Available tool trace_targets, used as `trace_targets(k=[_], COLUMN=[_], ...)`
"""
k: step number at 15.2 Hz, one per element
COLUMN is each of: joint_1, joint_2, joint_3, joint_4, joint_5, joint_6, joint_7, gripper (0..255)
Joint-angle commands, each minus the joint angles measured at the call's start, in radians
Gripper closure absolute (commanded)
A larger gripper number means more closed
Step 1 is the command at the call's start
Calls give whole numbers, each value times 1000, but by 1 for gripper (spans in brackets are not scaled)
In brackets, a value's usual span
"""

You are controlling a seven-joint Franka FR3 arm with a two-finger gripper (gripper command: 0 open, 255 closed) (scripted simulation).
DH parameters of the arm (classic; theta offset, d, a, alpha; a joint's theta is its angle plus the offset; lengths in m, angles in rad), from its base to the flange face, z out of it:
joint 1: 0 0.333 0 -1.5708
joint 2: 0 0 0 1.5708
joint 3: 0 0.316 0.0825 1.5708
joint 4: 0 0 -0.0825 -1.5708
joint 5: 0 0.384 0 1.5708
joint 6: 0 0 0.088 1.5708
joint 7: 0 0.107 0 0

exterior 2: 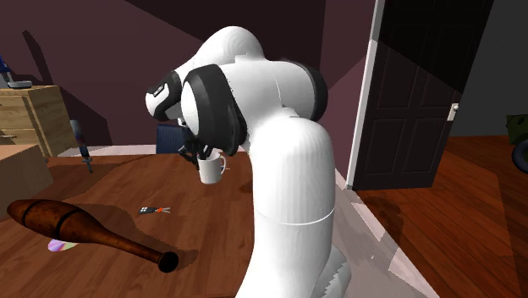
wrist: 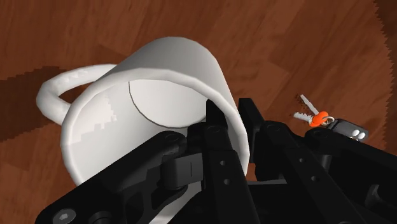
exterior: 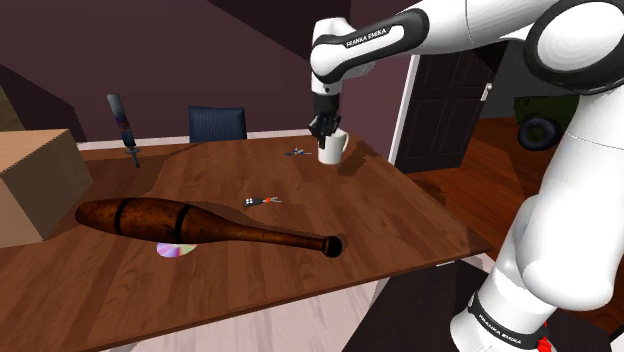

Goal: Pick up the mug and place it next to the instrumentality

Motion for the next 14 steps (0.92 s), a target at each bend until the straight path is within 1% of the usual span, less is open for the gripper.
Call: trace_targets(k=[1,8,14], joint_1=[24,108,180], joint_2=[-7,20,78], joint_3=[21,95,154], joint_4=[-12,-7,44], joint_5=[-3,-7,-10], joint_6=[4,18,18], joint_7=[47,208,340], gripper=[255,255,255])
